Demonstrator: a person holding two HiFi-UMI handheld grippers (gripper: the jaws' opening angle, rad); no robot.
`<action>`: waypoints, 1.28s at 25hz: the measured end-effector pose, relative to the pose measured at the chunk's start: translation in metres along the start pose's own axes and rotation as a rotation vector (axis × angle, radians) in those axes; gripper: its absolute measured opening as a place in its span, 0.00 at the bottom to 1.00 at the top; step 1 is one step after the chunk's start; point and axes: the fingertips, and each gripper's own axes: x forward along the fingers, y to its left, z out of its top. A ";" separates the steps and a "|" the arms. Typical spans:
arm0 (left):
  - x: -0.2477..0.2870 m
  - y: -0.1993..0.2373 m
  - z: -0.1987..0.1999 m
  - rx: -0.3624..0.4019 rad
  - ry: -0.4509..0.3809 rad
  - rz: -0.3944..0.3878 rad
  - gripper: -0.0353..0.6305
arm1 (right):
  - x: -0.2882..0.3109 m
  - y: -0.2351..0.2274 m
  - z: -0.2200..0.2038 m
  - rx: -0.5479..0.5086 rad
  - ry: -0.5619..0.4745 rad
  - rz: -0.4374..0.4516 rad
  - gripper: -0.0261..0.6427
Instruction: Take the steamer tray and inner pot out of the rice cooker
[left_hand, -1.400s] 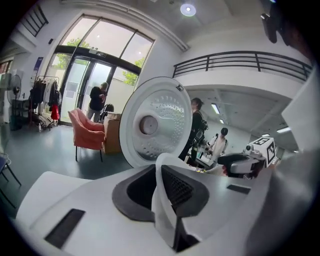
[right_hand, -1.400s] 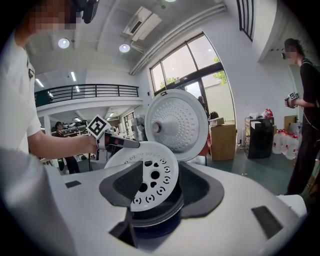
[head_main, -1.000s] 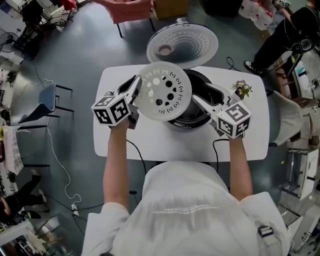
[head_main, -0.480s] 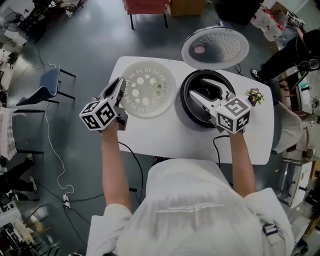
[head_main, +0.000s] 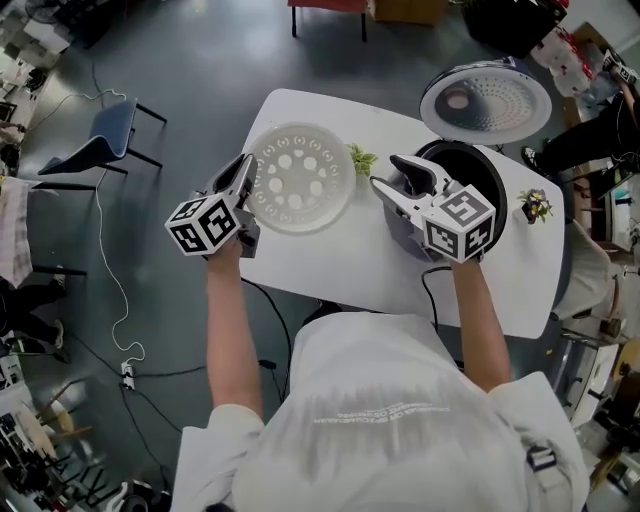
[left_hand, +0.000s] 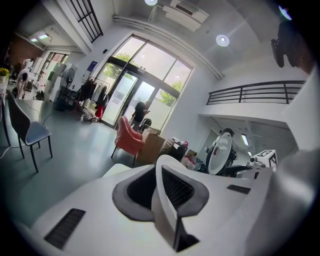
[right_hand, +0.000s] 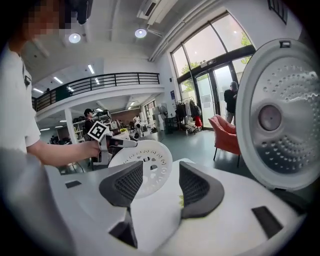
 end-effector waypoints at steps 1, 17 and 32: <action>-0.005 0.010 -0.002 -0.003 0.008 0.011 0.12 | 0.008 0.006 0.000 0.009 0.002 0.005 0.38; 0.013 0.124 -0.089 -0.187 0.083 0.171 0.12 | 0.100 0.018 -0.067 0.175 0.147 -0.002 0.38; 0.075 0.159 -0.126 -0.234 0.111 0.155 0.13 | 0.128 -0.004 -0.107 0.278 0.221 -0.063 0.38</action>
